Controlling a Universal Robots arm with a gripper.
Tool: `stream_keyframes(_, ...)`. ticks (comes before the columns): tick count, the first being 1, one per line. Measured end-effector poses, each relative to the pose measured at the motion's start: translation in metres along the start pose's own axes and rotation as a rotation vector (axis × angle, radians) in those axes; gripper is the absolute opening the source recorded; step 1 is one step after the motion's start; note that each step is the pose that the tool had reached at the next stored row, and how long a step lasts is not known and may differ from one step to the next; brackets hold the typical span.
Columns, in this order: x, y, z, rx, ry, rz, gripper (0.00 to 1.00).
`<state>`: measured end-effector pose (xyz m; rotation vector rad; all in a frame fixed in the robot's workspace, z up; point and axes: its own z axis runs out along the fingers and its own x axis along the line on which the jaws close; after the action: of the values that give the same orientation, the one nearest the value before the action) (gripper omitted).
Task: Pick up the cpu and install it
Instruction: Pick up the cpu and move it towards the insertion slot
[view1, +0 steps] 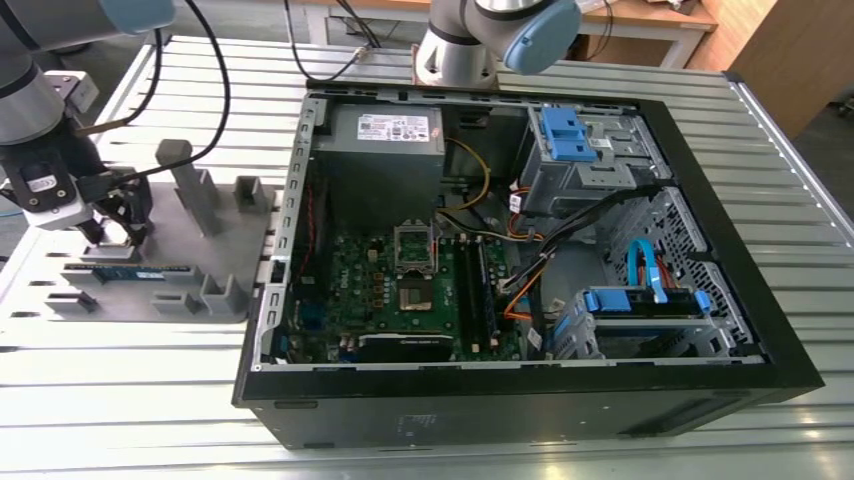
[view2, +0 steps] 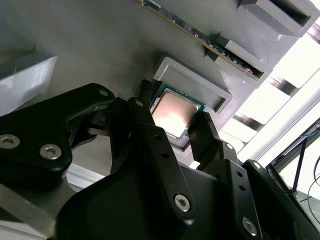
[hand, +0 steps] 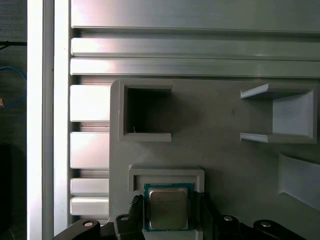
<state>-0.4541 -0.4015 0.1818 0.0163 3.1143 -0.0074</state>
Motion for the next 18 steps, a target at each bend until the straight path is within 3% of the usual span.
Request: stream_keyframes(18,0.0012,-0.0019,-0.0001,-0.0015,-0.0002,0.000,0.56)
